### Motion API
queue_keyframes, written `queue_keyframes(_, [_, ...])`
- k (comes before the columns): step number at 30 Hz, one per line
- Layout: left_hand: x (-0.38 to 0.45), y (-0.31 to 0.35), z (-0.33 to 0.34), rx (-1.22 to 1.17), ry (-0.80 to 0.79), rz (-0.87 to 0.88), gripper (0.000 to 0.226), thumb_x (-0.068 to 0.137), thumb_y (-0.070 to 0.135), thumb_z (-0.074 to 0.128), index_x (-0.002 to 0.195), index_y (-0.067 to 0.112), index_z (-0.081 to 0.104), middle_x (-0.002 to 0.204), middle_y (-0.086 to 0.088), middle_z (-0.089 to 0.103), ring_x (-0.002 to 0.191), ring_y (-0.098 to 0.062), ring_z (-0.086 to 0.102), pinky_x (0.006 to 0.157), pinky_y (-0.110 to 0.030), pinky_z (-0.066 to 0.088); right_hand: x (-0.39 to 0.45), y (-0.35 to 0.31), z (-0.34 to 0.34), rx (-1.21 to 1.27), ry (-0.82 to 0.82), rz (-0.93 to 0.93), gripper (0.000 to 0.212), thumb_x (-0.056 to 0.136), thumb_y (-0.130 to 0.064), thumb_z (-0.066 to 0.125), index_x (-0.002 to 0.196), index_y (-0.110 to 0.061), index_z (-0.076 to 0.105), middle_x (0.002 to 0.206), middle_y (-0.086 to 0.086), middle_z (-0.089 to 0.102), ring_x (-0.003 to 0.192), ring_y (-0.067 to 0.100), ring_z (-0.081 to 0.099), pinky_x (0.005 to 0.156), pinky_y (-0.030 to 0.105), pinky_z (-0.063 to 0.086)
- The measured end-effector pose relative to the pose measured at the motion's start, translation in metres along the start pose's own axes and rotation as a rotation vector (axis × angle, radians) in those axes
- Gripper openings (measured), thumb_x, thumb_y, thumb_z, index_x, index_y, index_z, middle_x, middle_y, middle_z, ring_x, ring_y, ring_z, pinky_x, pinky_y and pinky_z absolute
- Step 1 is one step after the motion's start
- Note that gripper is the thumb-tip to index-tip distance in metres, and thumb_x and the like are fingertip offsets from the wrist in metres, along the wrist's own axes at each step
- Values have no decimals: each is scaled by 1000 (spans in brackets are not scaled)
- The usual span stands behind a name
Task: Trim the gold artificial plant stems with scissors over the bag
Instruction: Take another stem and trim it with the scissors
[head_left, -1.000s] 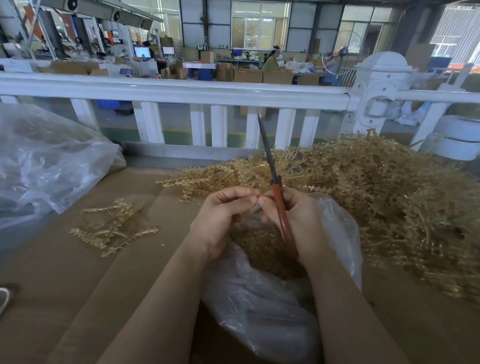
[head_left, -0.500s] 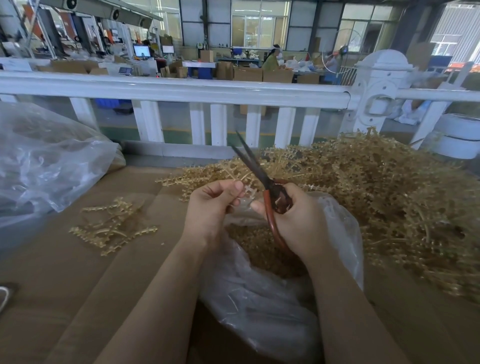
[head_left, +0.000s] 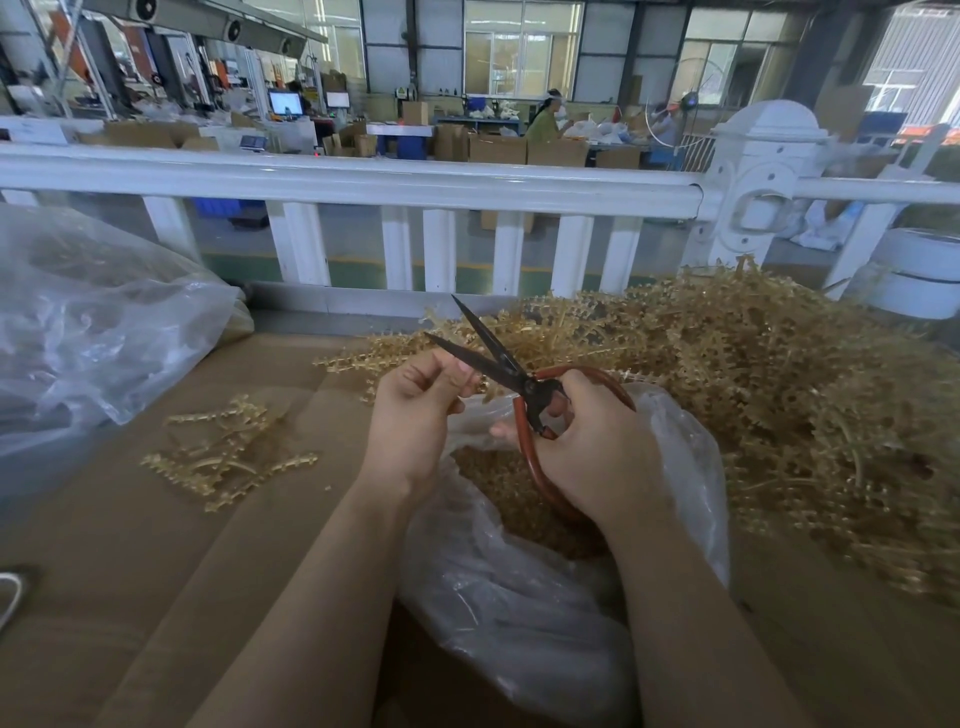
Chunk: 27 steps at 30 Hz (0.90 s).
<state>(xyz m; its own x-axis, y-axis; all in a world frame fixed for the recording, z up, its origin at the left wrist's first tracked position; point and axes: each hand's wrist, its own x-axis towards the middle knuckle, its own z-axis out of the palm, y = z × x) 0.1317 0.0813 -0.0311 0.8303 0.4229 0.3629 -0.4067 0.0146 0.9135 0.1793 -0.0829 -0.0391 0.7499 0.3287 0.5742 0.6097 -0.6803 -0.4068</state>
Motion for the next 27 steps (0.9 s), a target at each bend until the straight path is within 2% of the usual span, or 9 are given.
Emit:
queue_keyframes(2, [0,1,1,-19,14,-18,35,97,5,56,69,20,69,61,10,56,60,-4,44,61,-19,38,0,-1,-1,12,-20,26,62,72,-82,57,84,-21,55,79,-13,61,73,6,58,63,28,54])
queue_keyframes(5, [1,-1,1,-40,26,-48,43,97,7,57,61,25,71,58,11,53,58,-4,40,62,-22,36,1,-3,-3,8,-45,34,65,70,-85,52,87,-23,58,85,-15,64,79,5,60,69,31,57])
queue_keyframes(8, [2,-2,0,-70,29,-56,35,93,10,61,66,25,76,58,12,54,58,-4,40,61,-21,36,0,-3,-4,24,-50,33,64,71,-83,52,87,-22,60,83,-14,65,79,5,60,70,31,57])
queue_keyframes(12, [2,-1,0,-133,29,-69,11,78,26,68,77,23,79,61,12,60,59,-2,44,63,-21,37,-2,-3,-4,16,-3,15,62,74,-79,56,81,-18,63,73,-10,63,72,8,58,65,31,54])
queue_keyframes(17, [1,0,0,-127,40,-79,21,76,27,69,91,14,74,61,13,61,60,-1,48,67,-24,37,-2,-3,-2,-30,36,20,59,76,-78,60,76,-19,61,67,-10,60,65,9,56,58,31,52])
queue_keyframes(20, [1,1,0,-102,60,-81,24,77,26,69,96,10,73,60,16,61,59,2,50,69,-24,38,-2,-2,-1,-29,87,-10,57,76,-74,66,69,-18,58,61,-11,56,59,9,53,50,25,45])
queue_keyframes(23, [1,2,0,-68,64,-74,22,87,18,66,106,8,73,62,19,61,61,4,49,70,-24,37,-3,-3,-1,-5,107,-16,58,75,-74,66,65,-18,54,58,-10,54,55,9,52,46,19,37])
queue_keyframes(27, [2,1,-1,-63,69,-76,16,91,13,64,104,9,72,62,19,60,62,3,49,71,-24,38,-3,-2,-2,5,90,-9,60,74,-78,62,65,-20,54,57,-11,51,54,4,50,46,20,35])
